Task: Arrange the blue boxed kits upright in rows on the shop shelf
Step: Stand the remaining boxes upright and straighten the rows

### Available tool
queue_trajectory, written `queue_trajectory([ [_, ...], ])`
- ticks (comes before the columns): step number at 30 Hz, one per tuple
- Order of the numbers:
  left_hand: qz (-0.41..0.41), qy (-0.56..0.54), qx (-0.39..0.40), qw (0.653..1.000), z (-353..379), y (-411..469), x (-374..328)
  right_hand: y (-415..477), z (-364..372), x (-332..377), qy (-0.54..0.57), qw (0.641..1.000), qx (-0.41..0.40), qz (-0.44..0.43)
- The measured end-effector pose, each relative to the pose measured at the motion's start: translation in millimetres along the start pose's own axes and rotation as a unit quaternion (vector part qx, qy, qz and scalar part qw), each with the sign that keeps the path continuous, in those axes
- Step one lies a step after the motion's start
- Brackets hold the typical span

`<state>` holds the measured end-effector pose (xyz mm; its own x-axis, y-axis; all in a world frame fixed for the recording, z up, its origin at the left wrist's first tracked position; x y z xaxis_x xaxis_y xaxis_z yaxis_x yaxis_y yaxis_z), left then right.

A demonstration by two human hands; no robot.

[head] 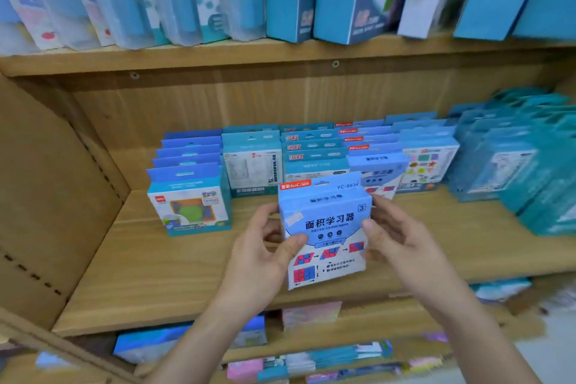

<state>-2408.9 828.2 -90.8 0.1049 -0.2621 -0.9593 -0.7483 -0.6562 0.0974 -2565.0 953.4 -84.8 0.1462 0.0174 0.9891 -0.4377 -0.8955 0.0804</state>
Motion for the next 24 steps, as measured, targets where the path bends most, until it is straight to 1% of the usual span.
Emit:
queue_trajectory([
  [2,0.006,0.012,0.008,1.000,26,10,-10,3,-28,-9,0.044,0.999,-0.006,0.015],
  [5,0.018,0.037,0.028,0.999,66,26,-25,8,-65,-20,0.023,0.999,-0.004,0.026],
  [7,0.025,0.049,0.026,0.998,87,39,-30,12,-92,-27,0.018,1.000,-0.016,0.019],
  [10,0.043,0.066,0.005,0.997,109,59,-33,22,-126,-34,0.027,0.999,-0.034,0.009],
  [12,0.064,0.112,-0.033,0.991,113,71,-36,32,-143,-38,0.026,0.999,-0.047,0.006],
  [15,0.111,0.218,-0.117,0.963,106,80,-44,51,-161,-39,-0.001,0.998,-0.063,-0.005],
  [18,0.136,0.317,-0.164,0.924,97,87,-47,73,-165,-41,-0.036,0.997,-0.071,-0.014],
  [21,0.129,0.390,-0.169,0.896,94,98,-42,90,-160,-51,-0.129,0.988,-0.082,-0.018],
  [23,0.107,0.432,-0.154,0.882,97,108,-35,94,-153,-58,-0.191,0.977,-0.089,-0.022],
  [24,0.094,0.457,-0.145,0.873,100,112,-32,95,-150,-61,-0.205,0.974,-0.090,-0.028],
])
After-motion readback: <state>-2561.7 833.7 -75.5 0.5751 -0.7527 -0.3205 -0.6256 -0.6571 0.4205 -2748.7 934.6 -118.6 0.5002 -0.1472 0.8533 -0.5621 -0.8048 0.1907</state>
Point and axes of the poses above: each hand's wrist, its own y-axis towards the middle knuckle, its own z-axis out of the palm, x = y × z, the point moved 10 cm from there along y, towards the middle knuckle, and after that the axes turned 11 degrees about x, right-handed, at the moved point
